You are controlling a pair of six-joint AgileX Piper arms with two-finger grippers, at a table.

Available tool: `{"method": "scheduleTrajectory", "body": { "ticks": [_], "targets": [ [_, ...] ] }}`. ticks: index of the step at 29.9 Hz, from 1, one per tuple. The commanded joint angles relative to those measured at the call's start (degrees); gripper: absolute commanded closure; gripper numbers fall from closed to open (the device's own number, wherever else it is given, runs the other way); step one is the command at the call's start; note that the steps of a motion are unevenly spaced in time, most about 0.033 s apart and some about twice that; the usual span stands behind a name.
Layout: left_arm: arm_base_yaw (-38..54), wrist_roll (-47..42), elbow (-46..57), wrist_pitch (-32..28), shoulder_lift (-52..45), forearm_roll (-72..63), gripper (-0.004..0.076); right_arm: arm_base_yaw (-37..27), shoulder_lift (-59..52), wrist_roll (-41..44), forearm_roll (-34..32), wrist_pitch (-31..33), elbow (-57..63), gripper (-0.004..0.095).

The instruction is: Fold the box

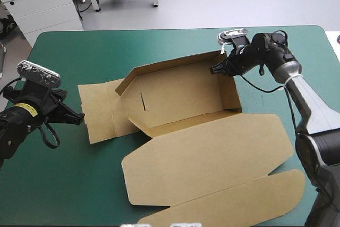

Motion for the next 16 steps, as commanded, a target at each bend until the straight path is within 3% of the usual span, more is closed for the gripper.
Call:
{"method": "scheduleTrajectory", "body": {
  "ticks": [1, 5, 7, 16],
  "targets": [
    [0.0, -1.2, -1.5, -3.3, -0.8, -0.8, 0.0717, 0.0, 1.8, 0.2, 1.3, 5.5, -3.0, 0.0605],
    [0.0, -1.2, -1.5, -3.1, -0.8, -0.2, 0.0717, 0.0, 2.7, 0.2, 2.0, 5.9, -4.7, 0.0282],
    [0.0, -1.2, -1.5, -3.0, -0.8, -0.2, 0.0717, 0.0, 2.6, 0.2, 2.3, 7.0, -5.5, 0.0201],
    [0.0, -1.2, -1.5, -3.0, -0.8, 0.1, 0.0717, 0.0, -1.8, 0.2, 1.1, 11.8, -7.0, 0.0194]
  ]
}}
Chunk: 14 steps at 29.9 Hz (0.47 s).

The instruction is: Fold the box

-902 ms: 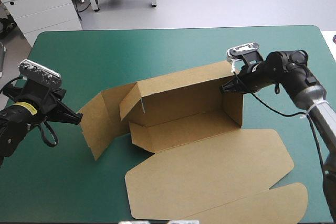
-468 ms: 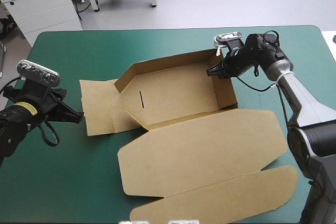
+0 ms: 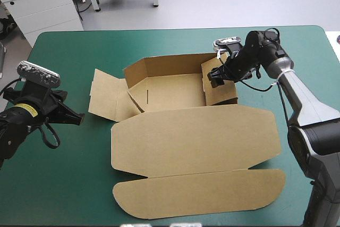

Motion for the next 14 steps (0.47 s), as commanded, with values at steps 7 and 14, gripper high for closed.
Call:
{"method": "scheduleTrajectory", "body": {
  "ticks": [7, 14],
  "targets": [
    [0.0, -0.5, -1.5, -3.4, -0.8, 0.3, 0.0717, -0.1, -10.5, 0.4, -6.1, 5.0, -2.0, 0.0194],
    [0.0, -0.5, -1.5, -3.4, -0.8, 0.3, 0.0717, -0.1, -15.9, 2.8, -7.0, 5.0, -2.0, 0.0194]
  ]
}}
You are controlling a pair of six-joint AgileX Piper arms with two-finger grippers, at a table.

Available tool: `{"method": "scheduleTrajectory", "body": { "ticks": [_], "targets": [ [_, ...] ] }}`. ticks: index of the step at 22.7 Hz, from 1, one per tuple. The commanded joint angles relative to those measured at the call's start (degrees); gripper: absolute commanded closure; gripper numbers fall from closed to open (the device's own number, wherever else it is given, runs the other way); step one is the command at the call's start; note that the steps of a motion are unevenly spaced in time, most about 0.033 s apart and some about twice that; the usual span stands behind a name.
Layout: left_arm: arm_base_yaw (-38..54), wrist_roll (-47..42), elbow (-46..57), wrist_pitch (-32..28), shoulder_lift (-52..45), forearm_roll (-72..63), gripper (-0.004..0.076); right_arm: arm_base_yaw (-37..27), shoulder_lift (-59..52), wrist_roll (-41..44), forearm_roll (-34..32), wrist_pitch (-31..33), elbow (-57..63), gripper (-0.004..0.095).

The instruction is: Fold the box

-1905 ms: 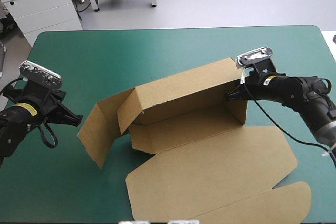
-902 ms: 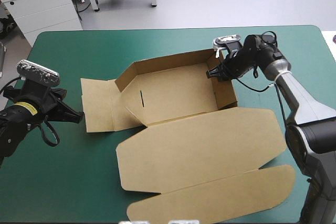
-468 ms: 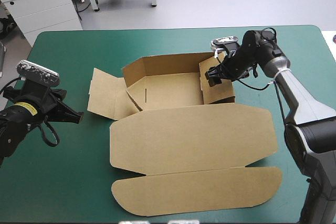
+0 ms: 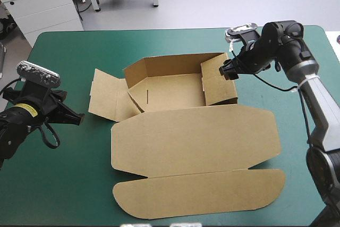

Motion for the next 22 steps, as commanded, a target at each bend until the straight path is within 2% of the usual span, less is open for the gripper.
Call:
{"method": "scheduleTrajectory", "body": {
  "ticks": [1, 9, 16, 22],
  "targets": [
    [0.0, -0.5, -1.5, -3.4, -0.8, 0.0, 0.0717, -0.1, -4.7, 0.6, -0.1, 0.7, -1.9, 0.0194],
    [0.0, -0.5, -1.5, -3.5, -0.8, 0.0, 0.0717, -0.1, -2.4, 1.1, -0.1, -0.5, -1.9, 0.0194],
    [0.0, -0.5, -1.5, -3.6, -0.8, -0.2, 0.0717, -0.1, 6.4, 3.3, -0.1, -8.0, -1.9, 0.0194],
    [0.0, -0.5, -1.5, -3.6, -0.8, -0.3, 0.0717, -0.1, 11.3, 3.4, 1.6, -9.5, -1.9, 0.0194]
  ]
}}
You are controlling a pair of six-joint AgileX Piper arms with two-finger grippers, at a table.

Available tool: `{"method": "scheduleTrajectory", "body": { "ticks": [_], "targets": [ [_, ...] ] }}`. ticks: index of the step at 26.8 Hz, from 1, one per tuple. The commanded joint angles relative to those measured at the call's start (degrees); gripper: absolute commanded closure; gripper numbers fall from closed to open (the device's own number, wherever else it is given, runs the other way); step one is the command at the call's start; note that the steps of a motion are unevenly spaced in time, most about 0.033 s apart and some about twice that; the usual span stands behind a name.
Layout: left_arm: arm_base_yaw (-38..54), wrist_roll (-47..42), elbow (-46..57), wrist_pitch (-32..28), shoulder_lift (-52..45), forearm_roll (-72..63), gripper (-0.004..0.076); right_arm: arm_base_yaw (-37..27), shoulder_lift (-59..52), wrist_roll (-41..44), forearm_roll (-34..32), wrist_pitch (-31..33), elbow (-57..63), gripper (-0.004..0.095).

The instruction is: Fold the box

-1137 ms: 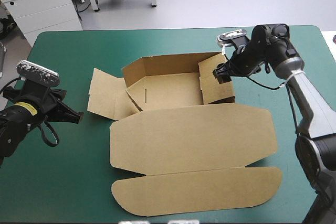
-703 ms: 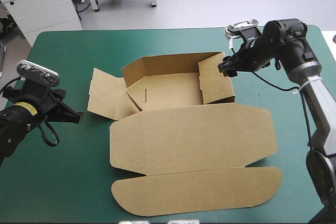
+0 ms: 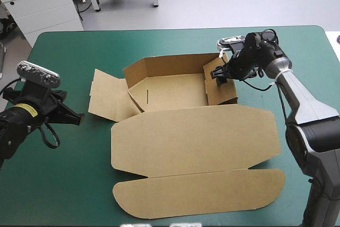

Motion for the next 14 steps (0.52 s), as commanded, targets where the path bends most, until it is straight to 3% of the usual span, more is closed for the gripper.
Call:
{"method": "scheduleTrajectory", "body": {
  "ticks": [1, 5, 8, 12, 13, 14],
  "targets": [
    [0.0, -0.5, -1.5, -3.4, -0.8, -0.5, 0.0717, -0.1, -1.8, 0.0, 1.0, -2.2, -1.9, 0.0194],
    [0.0, -0.5, -1.5, -3.0, -0.8, -0.9, 0.0717, -0.1, -1.2, 0.0, 2.5, -3.3, -1.9, 0.0264],
    [0.0, -0.5, -1.5, -2.9, -0.8, -0.9, 0.0717, -0.1, -1.1, 0.0, 2.8, -3.7, -1.9, 0.0485],
    [0.0, -0.5, -1.5, -2.9, -0.7, -0.9, 0.0717, -0.1, -1.1, 0.0, 3.6, -3.4, -1.9, 0.0866],
    [0.0, -0.5, -1.5, -2.7, -0.7, -0.9, 0.0717, -0.1, -1.0, 0.0, 3.6, -3.4, -1.9, 0.0933],
    [0.0, -0.5, -1.5, -2.5, -0.6, -0.9, 0.0717, -0.1, -1.0, 0.0, 3.6, -3.4, -1.9, 0.0920]
  ]
}}
